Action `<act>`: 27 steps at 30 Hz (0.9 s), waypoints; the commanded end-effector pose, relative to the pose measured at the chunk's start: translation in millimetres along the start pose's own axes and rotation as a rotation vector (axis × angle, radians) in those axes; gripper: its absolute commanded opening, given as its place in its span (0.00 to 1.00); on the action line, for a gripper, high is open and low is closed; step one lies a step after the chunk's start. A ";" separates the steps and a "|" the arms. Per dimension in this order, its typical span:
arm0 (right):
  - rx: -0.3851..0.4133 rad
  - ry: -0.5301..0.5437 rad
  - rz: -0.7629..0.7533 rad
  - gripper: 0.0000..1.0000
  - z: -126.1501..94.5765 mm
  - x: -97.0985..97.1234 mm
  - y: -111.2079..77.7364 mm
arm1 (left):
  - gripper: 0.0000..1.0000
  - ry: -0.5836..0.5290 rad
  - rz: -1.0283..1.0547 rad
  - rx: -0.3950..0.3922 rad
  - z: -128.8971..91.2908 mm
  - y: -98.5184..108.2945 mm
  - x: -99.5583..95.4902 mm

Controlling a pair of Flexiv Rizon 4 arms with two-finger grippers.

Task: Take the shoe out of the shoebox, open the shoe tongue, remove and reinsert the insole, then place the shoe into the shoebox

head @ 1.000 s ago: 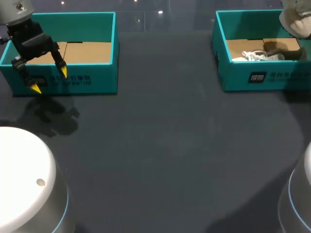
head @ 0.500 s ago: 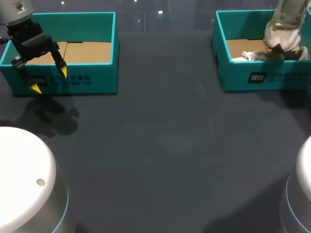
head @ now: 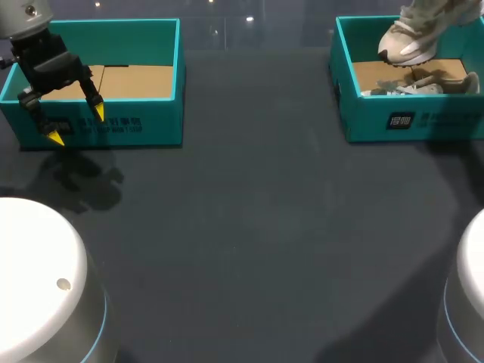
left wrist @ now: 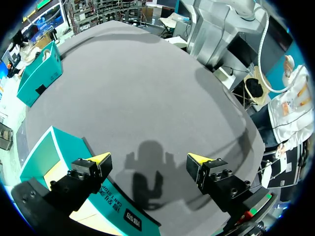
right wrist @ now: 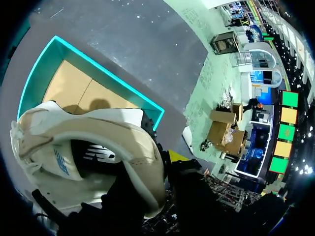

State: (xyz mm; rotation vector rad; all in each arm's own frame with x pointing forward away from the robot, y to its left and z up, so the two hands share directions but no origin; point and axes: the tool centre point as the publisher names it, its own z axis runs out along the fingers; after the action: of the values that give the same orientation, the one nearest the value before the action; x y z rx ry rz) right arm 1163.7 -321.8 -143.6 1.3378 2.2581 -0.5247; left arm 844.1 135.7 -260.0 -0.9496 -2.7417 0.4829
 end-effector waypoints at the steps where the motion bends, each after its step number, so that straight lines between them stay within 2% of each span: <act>1: -0.006 -0.043 0.110 0.00 -0.3 6.8 -10.5 | 1.00 0.002 0.001 -0.001 -0.4 0.2 0.3; 16: -0.002 -0.050 0.126 0.00 0.2 7.8 -13.7 | 1.00 0.002 0.001 -0.001 -0.4 0.2 0.3; 17: -0.017 -0.023 0.164 0.00 5.4 7.0 -14.5 | 1.00 0.002 0.001 -0.001 -0.4 0.2 0.3; 21: 0.004 0.055 0.337 0.00 21.8 11.2 -20.4 | 1.00 0.002 0.001 -0.001 -0.4 0.2 0.3; 27: 0.008 0.080 0.442 0.00 22.8 17.8 -22.7 | 1.00 0.002 0.001 -0.001 -0.4 0.2 0.3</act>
State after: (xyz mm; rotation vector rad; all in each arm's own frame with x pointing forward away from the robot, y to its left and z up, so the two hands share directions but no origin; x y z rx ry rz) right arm 1139.5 -330.5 -173.5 1.7935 1.9455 -0.3366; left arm 844.1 135.6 -260.0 -0.9496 -2.7417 0.4828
